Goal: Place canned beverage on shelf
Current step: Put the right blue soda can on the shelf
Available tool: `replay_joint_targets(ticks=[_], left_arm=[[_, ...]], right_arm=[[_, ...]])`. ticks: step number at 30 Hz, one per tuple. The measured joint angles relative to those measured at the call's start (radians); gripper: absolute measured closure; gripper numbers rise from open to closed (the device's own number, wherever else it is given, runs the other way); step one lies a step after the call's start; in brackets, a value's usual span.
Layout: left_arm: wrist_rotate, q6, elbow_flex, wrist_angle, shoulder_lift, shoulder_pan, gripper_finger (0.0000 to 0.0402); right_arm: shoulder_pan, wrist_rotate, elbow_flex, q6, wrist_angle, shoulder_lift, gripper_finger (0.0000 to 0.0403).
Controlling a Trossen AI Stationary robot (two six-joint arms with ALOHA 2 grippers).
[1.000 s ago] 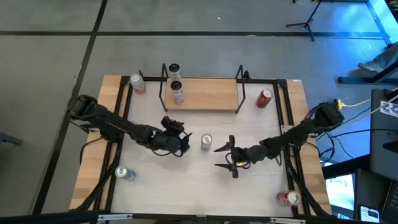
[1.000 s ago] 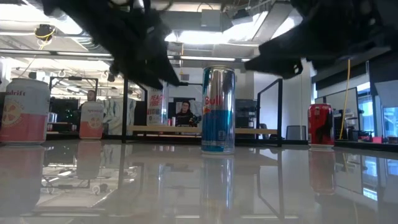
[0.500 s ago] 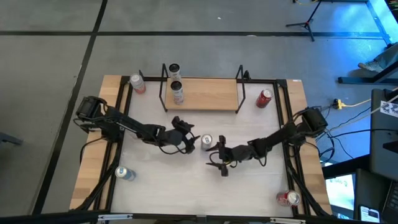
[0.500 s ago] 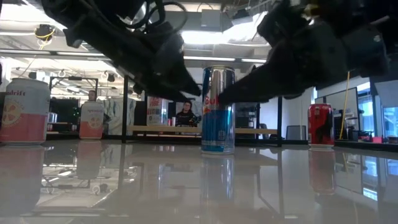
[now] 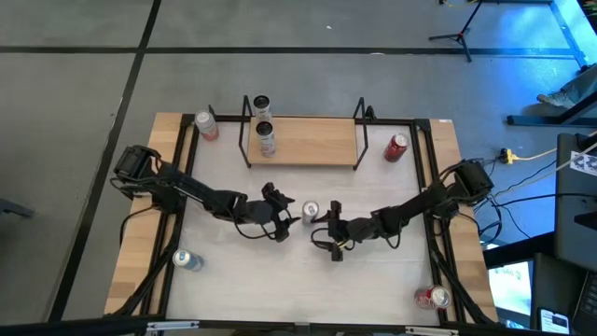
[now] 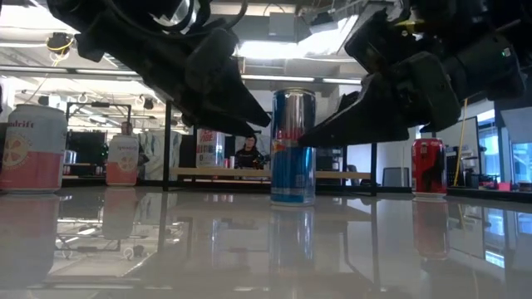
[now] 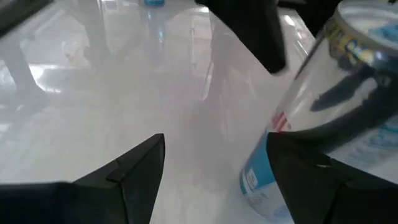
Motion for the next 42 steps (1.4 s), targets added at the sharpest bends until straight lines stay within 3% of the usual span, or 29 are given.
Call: replay_joint_targets(ticks=[7,13,18,24,31,42], left_arm=[[0.003,-0.001,0.0,-0.031,0.0,-0.008,0.0113],[-0.16,-0.028,0.0,-0.04,-0.001,0.014,0.0113],[-0.192,-0.027,0.0,-0.04,0.0,0.068,0.0113],[-0.091,0.025,0.0,0.037,0.019,0.111,0.0113],[0.071,0.078,0.001,0.154,0.067,0.114,0.0113],[0.062,0.072,0.001,0.135,0.066,0.067,0.0113]], right_arm=[[0.0,0.032,0.0,0.028,-0.132,-0.064,0.0123],[0.0,0.086,0.0,0.082,-0.237,-0.123,0.0123],[0.0,-0.056,0.0,0.071,-0.173,-0.123,0.0123],[0.0,-0.076,0.0,0.033,-0.081,-0.083,0.0123],[0.003,0.008,0.0,0.018,-0.08,-0.07,0.0123],[0.004,0.024,0.002,0.015,-0.172,-0.093,0.0123]])
